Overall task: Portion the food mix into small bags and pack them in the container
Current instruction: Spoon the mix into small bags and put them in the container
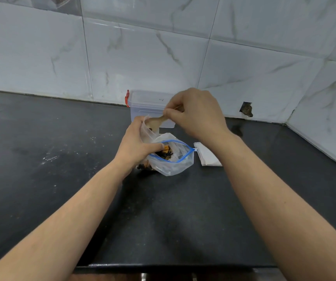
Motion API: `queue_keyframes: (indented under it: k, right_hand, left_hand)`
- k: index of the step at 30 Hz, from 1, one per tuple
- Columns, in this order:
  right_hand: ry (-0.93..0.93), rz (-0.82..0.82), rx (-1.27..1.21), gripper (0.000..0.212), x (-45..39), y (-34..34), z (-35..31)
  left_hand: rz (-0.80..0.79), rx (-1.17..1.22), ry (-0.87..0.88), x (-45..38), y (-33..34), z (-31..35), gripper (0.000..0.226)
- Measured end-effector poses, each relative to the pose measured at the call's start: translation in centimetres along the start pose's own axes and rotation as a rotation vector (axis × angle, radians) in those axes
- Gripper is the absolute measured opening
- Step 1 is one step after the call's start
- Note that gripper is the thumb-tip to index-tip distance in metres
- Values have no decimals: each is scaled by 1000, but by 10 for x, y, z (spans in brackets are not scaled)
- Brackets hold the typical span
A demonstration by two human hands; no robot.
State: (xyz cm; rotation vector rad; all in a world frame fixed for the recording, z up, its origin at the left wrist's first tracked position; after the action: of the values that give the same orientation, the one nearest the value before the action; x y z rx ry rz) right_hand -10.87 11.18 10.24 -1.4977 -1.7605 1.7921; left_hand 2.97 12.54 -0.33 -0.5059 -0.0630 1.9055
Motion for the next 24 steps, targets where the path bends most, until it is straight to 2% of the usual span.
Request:
queue_keyframes:
  k: [3,6,8,10,12,14,16,19,22,24]
  right_hand:
    - [183,34,-276,15,0,-7,19]
    - [427,-48,-498,18,10,-12,43]
    - [568,-165,-520,12,20,-13,60]
    - [637,-244,-473,11,28,-5,73]
    - [650,-235,-410,15,33,13,77]
    - [643,-244,-391,20,38,35,74]
    - [619,-334,-395,23,43,51,67]
    - [550,-388,-142,29,48,52,58]
    - [477,-275,113,35,46,35,50]
    - [359,-108,90,32,39,28,46]
  left_hand:
    - [5,40,-40,-1,-4,-3,68]
    - [-16,92,-104,0,-8,-5,69]
    - [-18,147,-142,1,-11,-4,73]
    - [-13,250,-169,-1,-14,-4,62]
    - [-3,339,-190,-2,-17,-2,45]
    - [8,398,-210,-3,-19,3,47]
    - [41,424,-218,-6,-22,5,50]
    - [93,412,-188,-9,-27,9,39]
    - [144,421,-125,-11,-33,18,28]
    - [149,464,-108,-11,-34,29,21]
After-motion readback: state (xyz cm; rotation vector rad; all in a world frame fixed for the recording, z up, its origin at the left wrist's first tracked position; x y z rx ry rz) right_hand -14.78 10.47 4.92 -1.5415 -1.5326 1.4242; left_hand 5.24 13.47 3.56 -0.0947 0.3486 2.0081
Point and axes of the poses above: each hand's wrist, its own x-axis away from the middle knuckle, its own y-axis out of the palm, z = x × y, the point moved 1 cm from there along -x, towards the middle knuckle
